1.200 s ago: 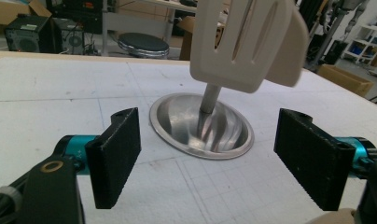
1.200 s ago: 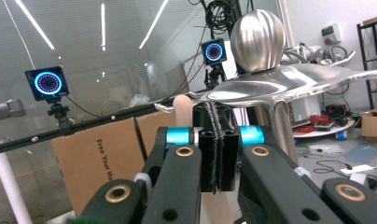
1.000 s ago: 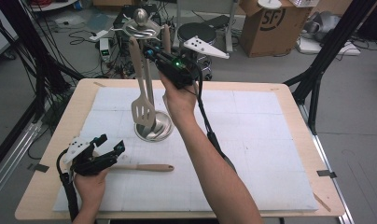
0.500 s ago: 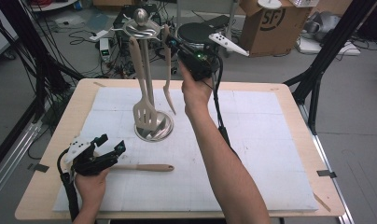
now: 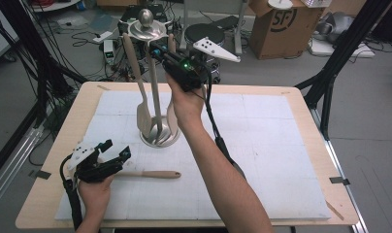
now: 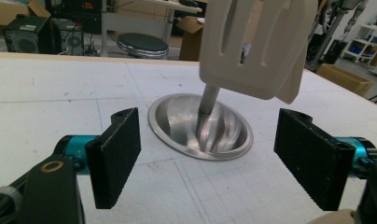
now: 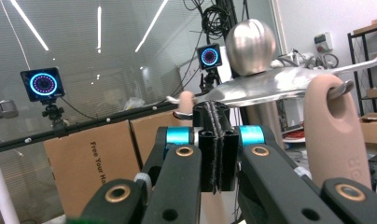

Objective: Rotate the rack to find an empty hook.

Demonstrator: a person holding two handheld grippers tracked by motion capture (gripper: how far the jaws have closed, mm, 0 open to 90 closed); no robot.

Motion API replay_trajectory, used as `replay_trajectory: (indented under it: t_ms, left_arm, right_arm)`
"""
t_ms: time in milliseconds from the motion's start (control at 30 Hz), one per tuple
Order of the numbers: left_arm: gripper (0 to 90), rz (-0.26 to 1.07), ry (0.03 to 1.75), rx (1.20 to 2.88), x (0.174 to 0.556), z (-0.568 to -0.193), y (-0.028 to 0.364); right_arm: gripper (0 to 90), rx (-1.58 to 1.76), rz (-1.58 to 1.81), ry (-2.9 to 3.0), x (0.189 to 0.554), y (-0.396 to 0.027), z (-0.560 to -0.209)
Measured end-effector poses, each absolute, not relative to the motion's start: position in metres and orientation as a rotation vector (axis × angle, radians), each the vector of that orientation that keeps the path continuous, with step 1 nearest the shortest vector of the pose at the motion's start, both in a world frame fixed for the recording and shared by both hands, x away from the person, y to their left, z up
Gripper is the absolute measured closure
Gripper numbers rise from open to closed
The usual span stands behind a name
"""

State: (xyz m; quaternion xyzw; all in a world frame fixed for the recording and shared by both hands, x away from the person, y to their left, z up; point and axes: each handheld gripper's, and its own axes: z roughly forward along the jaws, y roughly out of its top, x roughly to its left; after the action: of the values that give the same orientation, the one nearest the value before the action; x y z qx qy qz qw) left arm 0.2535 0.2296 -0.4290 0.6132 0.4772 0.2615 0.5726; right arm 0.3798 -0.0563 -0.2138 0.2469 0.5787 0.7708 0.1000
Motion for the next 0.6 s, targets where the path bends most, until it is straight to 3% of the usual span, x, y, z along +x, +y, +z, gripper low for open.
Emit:
replay_trajectory:
  t_ms: [233,600]
  left_arm:
    - [23.4,0.617,1.119,1.434,0.253,-0.429,0.232]
    - [23.4,0.616,1.117,1.442,0.253,-0.429,0.231]
  right_arm:
    - [90.0,0.717,2.282,1.72,0.38,-0.051,-0.213]
    - [90.0,0.753,2.515,1.471,0.387,-0.095,-0.235]
